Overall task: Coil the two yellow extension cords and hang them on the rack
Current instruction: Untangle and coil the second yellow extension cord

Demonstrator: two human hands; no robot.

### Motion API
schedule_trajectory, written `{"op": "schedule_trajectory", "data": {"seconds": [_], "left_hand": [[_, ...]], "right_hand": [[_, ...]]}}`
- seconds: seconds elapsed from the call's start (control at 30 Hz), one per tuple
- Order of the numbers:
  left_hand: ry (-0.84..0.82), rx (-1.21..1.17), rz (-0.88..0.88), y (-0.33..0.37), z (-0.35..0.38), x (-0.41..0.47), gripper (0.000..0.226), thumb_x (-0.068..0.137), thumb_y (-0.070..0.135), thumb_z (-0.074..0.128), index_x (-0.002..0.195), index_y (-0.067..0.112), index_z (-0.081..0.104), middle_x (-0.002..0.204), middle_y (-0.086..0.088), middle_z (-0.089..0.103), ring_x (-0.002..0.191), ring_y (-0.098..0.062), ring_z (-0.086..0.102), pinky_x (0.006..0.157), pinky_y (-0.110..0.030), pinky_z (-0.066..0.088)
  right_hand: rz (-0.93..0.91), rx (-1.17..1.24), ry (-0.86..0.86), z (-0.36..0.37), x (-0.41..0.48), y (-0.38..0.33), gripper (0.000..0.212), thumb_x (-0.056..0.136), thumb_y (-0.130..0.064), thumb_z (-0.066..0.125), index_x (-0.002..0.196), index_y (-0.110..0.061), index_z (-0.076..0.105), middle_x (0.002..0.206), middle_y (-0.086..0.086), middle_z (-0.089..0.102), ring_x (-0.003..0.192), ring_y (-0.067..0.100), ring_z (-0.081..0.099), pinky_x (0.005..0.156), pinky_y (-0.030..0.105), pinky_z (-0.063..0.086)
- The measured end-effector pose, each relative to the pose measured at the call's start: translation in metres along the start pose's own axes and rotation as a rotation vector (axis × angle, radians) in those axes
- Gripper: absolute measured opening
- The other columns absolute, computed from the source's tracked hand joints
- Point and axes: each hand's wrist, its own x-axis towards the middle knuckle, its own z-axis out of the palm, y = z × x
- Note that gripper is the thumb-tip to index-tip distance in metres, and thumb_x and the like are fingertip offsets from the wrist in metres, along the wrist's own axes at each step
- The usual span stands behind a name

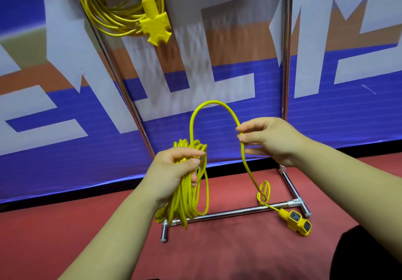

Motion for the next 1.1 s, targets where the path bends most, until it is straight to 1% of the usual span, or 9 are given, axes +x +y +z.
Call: {"op": "schedule_trajectory", "data": {"seconds": [0.1, 0.3, 0.47, 0.67, 0.73, 0.87, 0.93, 1.03, 1.1], "left_hand": [[0.018, 0.01, -0.081, -0.01, 0.013, 0.003, 0.023, 0.09, 0.0, 0.067, 0.108, 0.011, 0.075, 0.061, -0.014, 0.055, 0.049, -0.021, 0.053, 0.051, -0.031, 0.052], [-0.019, -0.025, -0.15, -0.018, 0.039, 0.008, 0.022, 0.083, 0.008, 0.078, 0.103, 0.016, 0.078, 0.069, -0.015, 0.057, 0.049, -0.019, 0.05, 0.05, -0.029, 0.05], [-0.071, 0.069, -0.134, -0.023, 0.055, 0.014, 0.018, 0.081, 0.018, 0.081, 0.098, 0.025, 0.08, 0.066, -0.012, 0.059, 0.052, -0.022, 0.053, 0.055, -0.034, 0.052], [-0.139, 0.152, -0.104, -0.033, 0.068, 0.021, 0.009, 0.089, 0.023, 0.074, 0.096, 0.018, 0.078, 0.057, -0.014, 0.056, 0.053, -0.026, 0.052, 0.056, -0.035, 0.052], [-0.108, 0.108, -0.103, -0.032, 0.068, 0.023, 0.011, 0.09, 0.021, 0.073, 0.097, 0.013, 0.077, 0.058, -0.013, 0.056, 0.05, -0.025, 0.052, 0.055, -0.033, 0.05], [-0.027, -0.005, -0.083, -0.023, 0.061, 0.027, 0.019, 0.089, 0.018, 0.072, 0.104, 0.005, 0.072, 0.062, -0.016, 0.052, 0.049, -0.023, 0.048, 0.052, -0.031, 0.047], [-0.005, -0.06, -0.06, -0.015, 0.054, 0.027, 0.024, 0.088, 0.019, 0.072, 0.107, 0.004, 0.071, 0.064, -0.017, 0.05, 0.05, -0.023, 0.046, 0.05, -0.031, 0.046], [0.029, -0.143, -0.01, 0.002, 0.044, 0.022, 0.036, 0.079, 0.026, 0.072, 0.106, 0.002, 0.07, 0.066, -0.016, 0.05, 0.047, -0.02, 0.046, 0.046, -0.029, 0.046], [0.028, -0.203, 0.019, 0.013, 0.038, 0.018, 0.024, 0.078, 0.026, 0.07, 0.095, 0.009, 0.074, 0.068, -0.015, 0.05, 0.046, -0.017, 0.046, 0.043, -0.027, 0.045]], "right_hand": [[-0.026, 0.107, 0.0, 0.007, -0.002, -0.005, 0.02, 0.085, 0.001, 0.072, 0.094, -0.016, 0.075, 0.097, 0.003, 0.075, 0.083, 0.013, 0.072, 0.074, 0.031, 0.062], [-0.051, 0.202, -0.027, 0.011, -0.005, -0.01, 0.02, 0.087, 0.0, 0.07, 0.097, -0.017, 0.074, 0.098, 0.006, 0.074, 0.084, 0.014, 0.072, 0.069, 0.028, 0.06], [-0.03, 0.317, -0.056, 0.006, -0.006, -0.015, 0.02, 0.089, 0.002, 0.066, 0.096, -0.016, 0.073, 0.094, 0.008, 0.073, 0.081, 0.012, 0.073, 0.066, 0.027, 0.06], [-0.026, 0.378, -0.076, 0.004, -0.006, -0.013, 0.02, 0.089, 0.0, 0.066, 0.098, -0.016, 0.074, 0.093, 0.007, 0.073, 0.08, 0.013, 0.071, 0.065, 0.027, 0.059], [-0.043, 0.392, -0.067, -0.001, -0.006, -0.012, 0.02, 0.09, -0.002, 0.066, 0.1, -0.017, 0.073, 0.095, 0.005, 0.074, 0.082, 0.011, 0.071, 0.067, 0.027, 0.06], [-0.081, 0.453, -0.068, -0.016, -0.003, -0.009, 0.018, 0.09, -0.001, 0.065, 0.1, -0.015, 0.072, 0.108, 0.006, 0.075, 0.093, 0.019, 0.072, 0.083, 0.034, 0.06], [-0.09, 0.341, -0.078, -0.021, -0.001, 0.001, 0.017, 0.085, 0.003, 0.069, 0.093, -0.012, 0.068, 0.105, 0.007, 0.074, 0.089, 0.019, 0.07, 0.086, 0.036, 0.056], [-0.125, -0.243, -0.201, -0.022, 0.003, 0.028, 0.025, 0.076, -0.004, 0.081, 0.09, -0.014, 0.063, 0.093, 0.003, 0.073, 0.076, 0.015, 0.063, 0.074, 0.034, 0.052], [-0.051, -0.479, -0.308, -0.016, 0.007, 0.048, 0.036, 0.069, -0.017, 0.085, 0.091, -0.02, 0.057, 0.093, 0.005, 0.072, 0.071, 0.012, 0.058, 0.066, 0.038, 0.049]]}}
